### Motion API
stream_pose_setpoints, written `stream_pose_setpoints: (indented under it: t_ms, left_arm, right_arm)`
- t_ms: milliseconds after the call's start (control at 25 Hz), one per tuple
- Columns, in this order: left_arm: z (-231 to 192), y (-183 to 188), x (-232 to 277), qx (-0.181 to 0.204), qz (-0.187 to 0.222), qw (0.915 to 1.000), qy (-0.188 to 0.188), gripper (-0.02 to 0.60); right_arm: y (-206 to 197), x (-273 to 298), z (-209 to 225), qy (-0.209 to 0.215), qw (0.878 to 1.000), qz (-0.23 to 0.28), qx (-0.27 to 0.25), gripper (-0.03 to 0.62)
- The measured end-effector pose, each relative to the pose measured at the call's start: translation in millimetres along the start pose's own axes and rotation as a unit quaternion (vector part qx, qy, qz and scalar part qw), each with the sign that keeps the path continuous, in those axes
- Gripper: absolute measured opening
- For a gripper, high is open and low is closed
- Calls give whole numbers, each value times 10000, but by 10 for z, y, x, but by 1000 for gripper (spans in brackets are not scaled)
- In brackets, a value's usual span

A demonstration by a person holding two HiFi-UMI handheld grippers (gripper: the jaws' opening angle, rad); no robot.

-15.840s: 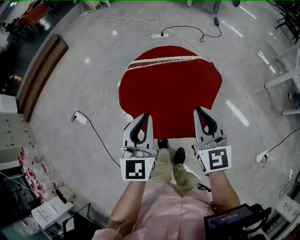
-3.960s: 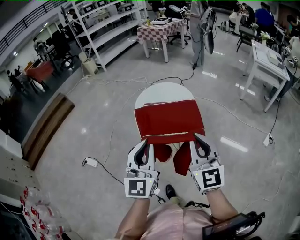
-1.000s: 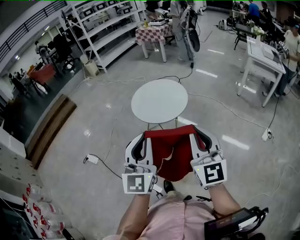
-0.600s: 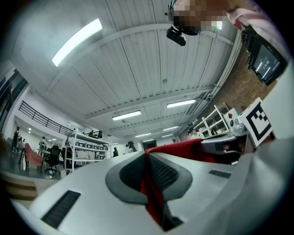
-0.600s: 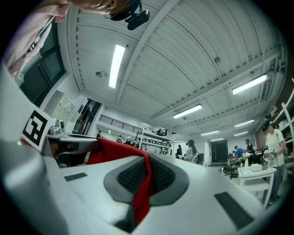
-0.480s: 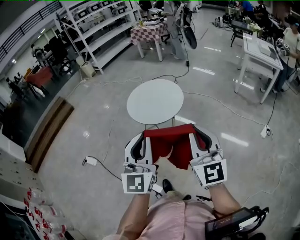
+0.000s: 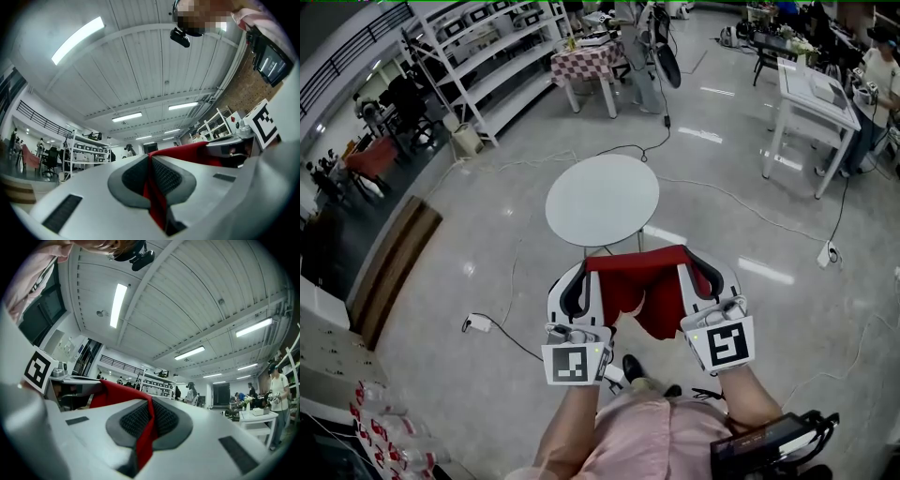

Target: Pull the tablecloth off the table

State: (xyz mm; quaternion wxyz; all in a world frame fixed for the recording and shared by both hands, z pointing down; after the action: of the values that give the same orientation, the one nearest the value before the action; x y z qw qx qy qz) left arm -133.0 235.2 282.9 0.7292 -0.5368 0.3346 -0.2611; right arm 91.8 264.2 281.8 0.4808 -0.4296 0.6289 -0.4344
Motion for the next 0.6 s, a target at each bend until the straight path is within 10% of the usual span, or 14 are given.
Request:
stream_pose_setpoints:
  t_ms: [600]
  left_arm:
    - [-14, 3, -57, -22, 4, 10000, -44, 37]
  right_arm:
    - [11, -51, -57, -58, 9998, -183, 55, 23]
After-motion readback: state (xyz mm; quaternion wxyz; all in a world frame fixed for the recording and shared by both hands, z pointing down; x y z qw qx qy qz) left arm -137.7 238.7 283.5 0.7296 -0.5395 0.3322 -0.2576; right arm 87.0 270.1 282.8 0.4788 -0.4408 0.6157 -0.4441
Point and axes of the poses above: the fingertips, and each gripper's own axes: x forward along the fingers, z to its right, y out of its top, the point moved 10 cm from there along -x, backward along the fingers, and after that the axes turned 9 degrees about -y, right-handed, at the moved point
